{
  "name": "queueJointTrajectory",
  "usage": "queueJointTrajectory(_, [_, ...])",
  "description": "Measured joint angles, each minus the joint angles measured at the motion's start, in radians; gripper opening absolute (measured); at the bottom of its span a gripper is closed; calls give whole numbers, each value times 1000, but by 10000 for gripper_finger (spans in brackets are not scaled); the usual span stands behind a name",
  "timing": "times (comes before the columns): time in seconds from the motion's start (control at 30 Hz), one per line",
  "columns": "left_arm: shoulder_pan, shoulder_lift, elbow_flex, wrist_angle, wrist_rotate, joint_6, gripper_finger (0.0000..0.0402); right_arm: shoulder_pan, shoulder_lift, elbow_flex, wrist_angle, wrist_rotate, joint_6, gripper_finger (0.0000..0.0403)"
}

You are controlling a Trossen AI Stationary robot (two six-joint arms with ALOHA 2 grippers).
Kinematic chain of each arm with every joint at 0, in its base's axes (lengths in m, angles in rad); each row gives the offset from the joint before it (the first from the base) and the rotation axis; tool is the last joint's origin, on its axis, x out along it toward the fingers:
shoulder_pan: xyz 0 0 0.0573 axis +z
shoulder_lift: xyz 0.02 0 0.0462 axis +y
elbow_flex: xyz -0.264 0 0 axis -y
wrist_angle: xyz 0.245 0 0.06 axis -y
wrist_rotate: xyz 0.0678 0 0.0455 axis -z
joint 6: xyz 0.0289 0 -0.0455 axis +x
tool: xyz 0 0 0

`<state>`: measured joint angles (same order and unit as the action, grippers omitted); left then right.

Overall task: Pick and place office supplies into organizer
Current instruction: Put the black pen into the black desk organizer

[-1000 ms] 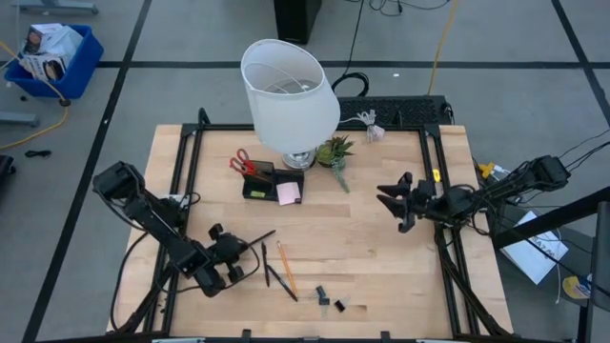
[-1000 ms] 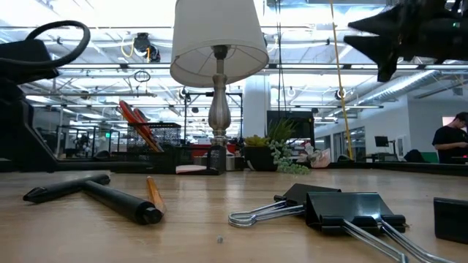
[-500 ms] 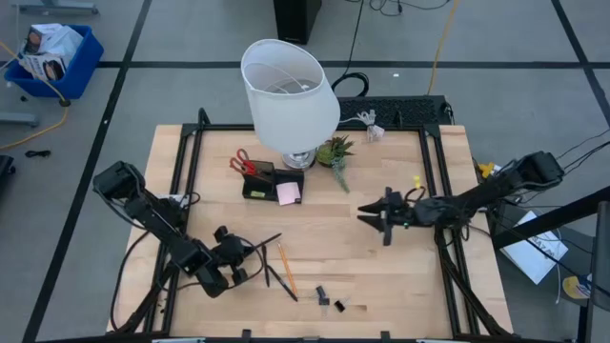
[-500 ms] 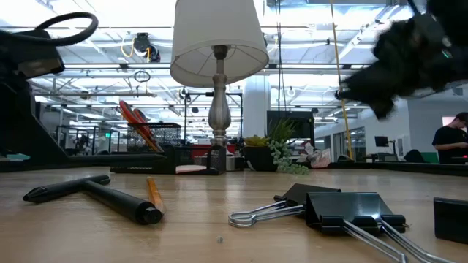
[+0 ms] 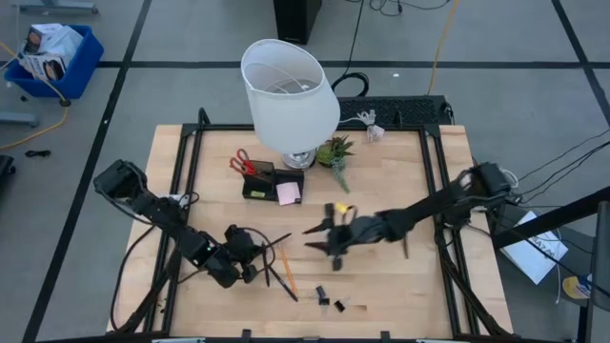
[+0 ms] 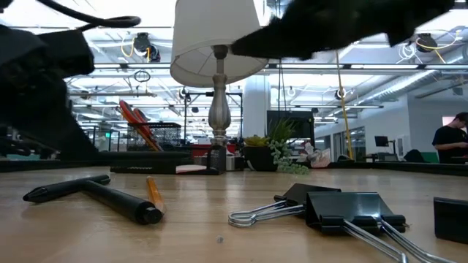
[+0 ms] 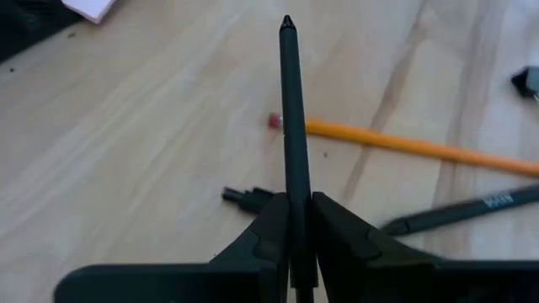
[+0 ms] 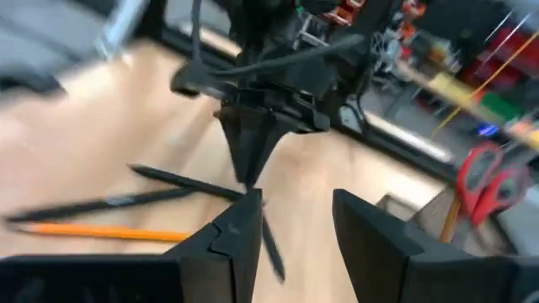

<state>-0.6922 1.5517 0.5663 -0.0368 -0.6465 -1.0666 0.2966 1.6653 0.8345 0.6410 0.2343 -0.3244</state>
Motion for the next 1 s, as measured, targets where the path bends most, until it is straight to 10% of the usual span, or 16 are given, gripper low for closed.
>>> queueJointTrajectory(0.5, [97,0,0,162,72,-34,55,151,340,359,-170,421,-505,165])
queueJointTrajectory(1.0, [177,-1,0,350,160,12,56,145,446,365,-115,551,-607,205])
